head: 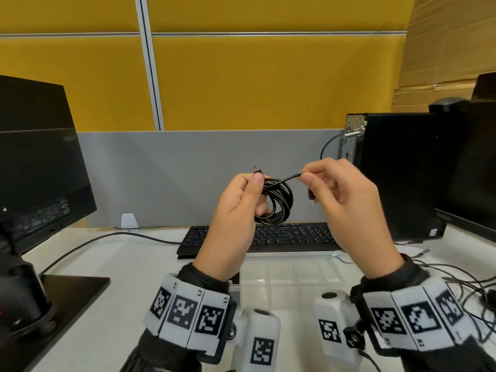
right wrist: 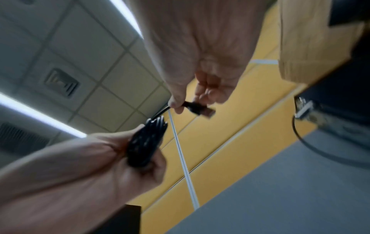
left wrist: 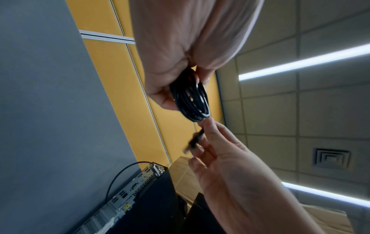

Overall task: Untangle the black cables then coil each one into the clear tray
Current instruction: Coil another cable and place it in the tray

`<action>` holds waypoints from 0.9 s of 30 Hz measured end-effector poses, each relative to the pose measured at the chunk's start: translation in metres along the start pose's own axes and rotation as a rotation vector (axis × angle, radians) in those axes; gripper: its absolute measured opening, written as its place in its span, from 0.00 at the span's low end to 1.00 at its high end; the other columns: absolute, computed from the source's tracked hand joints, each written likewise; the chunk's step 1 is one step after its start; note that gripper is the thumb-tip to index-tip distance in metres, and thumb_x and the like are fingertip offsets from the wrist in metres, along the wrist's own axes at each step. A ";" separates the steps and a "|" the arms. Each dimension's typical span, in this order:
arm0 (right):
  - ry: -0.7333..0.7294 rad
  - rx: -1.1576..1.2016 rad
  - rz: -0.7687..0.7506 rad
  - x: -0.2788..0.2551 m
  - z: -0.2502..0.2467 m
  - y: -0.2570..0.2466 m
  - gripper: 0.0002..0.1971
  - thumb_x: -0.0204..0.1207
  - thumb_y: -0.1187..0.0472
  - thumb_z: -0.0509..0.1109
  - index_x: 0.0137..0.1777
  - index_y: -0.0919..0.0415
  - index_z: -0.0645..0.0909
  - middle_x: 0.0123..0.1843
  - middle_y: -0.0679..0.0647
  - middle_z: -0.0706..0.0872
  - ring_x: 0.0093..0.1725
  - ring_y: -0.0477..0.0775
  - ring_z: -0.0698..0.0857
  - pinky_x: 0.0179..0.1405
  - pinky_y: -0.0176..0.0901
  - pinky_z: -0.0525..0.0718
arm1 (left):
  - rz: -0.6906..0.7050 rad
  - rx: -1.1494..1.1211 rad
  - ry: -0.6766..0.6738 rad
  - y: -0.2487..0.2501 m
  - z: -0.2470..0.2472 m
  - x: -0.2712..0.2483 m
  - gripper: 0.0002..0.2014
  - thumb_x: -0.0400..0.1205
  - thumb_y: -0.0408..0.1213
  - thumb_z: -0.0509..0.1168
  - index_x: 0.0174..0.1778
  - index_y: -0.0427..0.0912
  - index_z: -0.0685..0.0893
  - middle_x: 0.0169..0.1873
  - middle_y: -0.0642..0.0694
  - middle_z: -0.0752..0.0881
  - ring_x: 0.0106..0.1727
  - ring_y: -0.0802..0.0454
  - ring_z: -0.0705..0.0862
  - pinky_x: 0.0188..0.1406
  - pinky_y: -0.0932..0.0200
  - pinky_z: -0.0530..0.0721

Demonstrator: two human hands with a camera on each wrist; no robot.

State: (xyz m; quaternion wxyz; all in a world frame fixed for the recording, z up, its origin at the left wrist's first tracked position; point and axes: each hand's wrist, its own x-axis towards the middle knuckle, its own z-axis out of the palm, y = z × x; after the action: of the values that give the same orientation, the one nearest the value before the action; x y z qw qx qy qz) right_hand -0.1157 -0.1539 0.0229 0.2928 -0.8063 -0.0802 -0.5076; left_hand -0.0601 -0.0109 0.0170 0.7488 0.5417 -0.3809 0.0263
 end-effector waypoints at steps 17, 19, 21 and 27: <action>-0.209 1.320 0.900 -0.008 0.027 -0.014 0.14 0.81 0.63 0.63 0.61 0.69 0.82 0.50 0.61 0.88 0.48 0.52 0.87 0.52 0.42 0.87 | -0.100 -0.057 -0.015 -0.007 0.005 -0.002 0.20 0.79 0.50 0.54 0.52 0.38 0.82 0.44 0.44 0.85 0.50 0.53 0.82 0.57 0.53 0.79; -0.235 1.410 0.982 -0.008 0.027 -0.015 0.15 0.78 0.63 0.65 0.62 0.68 0.83 0.50 0.60 0.88 0.47 0.51 0.88 0.50 0.41 0.87 | -0.082 -0.051 -0.025 -0.007 0.005 -0.002 0.20 0.78 0.50 0.54 0.52 0.37 0.81 0.43 0.44 0.84 0.48 0.54 0.82 0.54 0.54 0.79; -0.244 1.388 0.982 -0.008 0.025 -0.015 0.15 0.77 0.63 0.66 0.61 0.67 0.84 0.47 0.59 0.89 0.44 0.50 0.88 0.48 0.41 0.87 | -0.074 -0.046 -0.043 -0.009 0.003 -0.001 0.21 0.78 0.49 0.54 0.55 0.35 0.80 0.45 0.43 0.84 0.49 0.53 0.82 0.55 0.55 0.80; -0.106 1.357 0.915 -0.006 0.029 -0.013 0.13 0.77 0.67 0.65 0.59 0.71 0.81 0.44 0.57 0.90 0.38 0.48 0.88 0.40 0.38 0.89 | -0.065 -0.025 -0.060 -0.013 0.004 -0.002 0.14 0.85 0.41 0.52 0.56 0.38 0.78 0.47 0.45 0.84 0.48 0.59 0.82 0.48 0.67 0.82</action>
State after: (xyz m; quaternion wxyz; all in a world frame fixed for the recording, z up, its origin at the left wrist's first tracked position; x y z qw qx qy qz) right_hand -0.1020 -0.1261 0.0140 0.8908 -0.4297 -0.0467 -0.1404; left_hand -0.0581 -0.0190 0.0064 0.7443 0.5448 -0.3858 -0.0193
